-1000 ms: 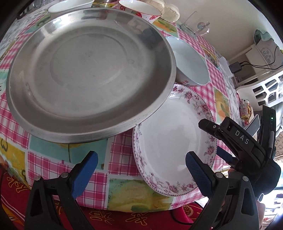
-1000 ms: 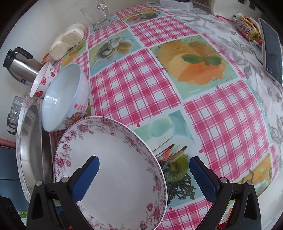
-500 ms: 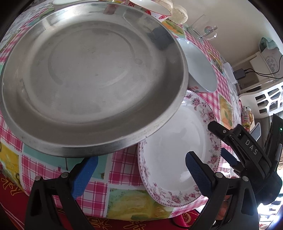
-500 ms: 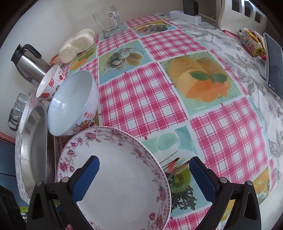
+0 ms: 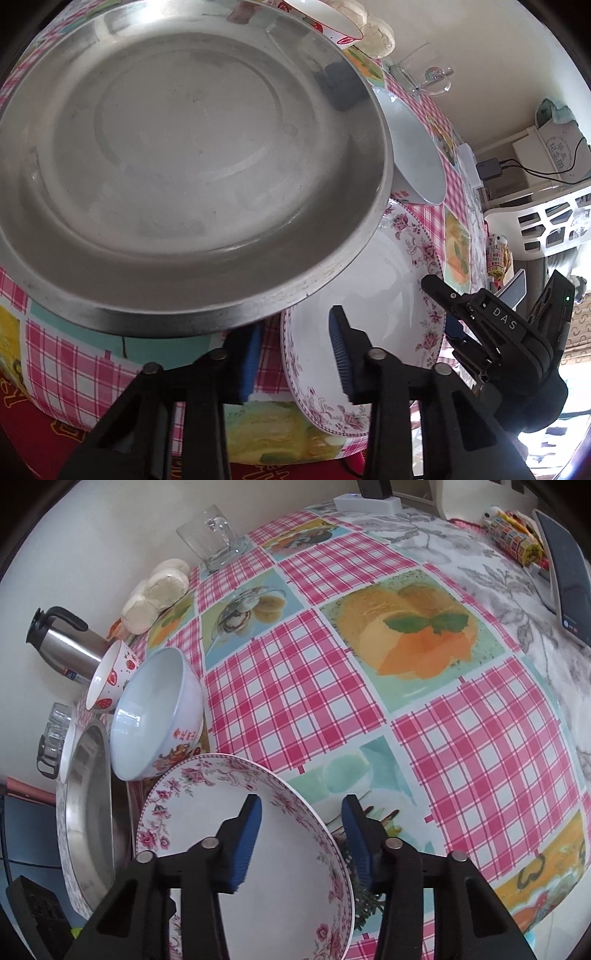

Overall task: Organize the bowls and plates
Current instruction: 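Close the right gripper on the floral plate rim, then lift the floral plate with both grippers and carry it over the steel tray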

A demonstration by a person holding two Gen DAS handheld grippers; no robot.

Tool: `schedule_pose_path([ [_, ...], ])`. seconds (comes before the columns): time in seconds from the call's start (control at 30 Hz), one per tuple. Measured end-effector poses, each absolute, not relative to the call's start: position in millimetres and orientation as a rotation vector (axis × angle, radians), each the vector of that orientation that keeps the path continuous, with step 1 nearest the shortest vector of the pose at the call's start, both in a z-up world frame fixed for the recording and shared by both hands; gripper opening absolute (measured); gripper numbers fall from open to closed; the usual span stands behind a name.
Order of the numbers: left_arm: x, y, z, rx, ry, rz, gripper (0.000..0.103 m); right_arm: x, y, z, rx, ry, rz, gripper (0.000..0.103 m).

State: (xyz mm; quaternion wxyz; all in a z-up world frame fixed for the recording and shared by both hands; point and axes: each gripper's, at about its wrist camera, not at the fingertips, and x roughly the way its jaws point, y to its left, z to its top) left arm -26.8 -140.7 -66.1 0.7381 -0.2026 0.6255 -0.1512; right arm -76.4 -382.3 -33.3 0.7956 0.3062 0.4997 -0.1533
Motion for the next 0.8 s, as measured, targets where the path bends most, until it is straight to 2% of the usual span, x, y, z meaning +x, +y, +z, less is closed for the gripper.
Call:
schedule_pose_path([
  [0.17,-26,-141,-69,-0.454,1.362,-0.323,0.022,-81,-388,-36,0.724,1.049,-0.290,0.039],
  [0.37,-27,-139,-71,-0.456,1.356,-0.297,0.014,-90,-401,-45,0.837,1.023,-0.242,0.027],
  [0.8,-29,-159,-67,-0.342,1.350,-0.339,0.013,-93,-403,-37,0.764,1.035,-0.253,0.025],
])
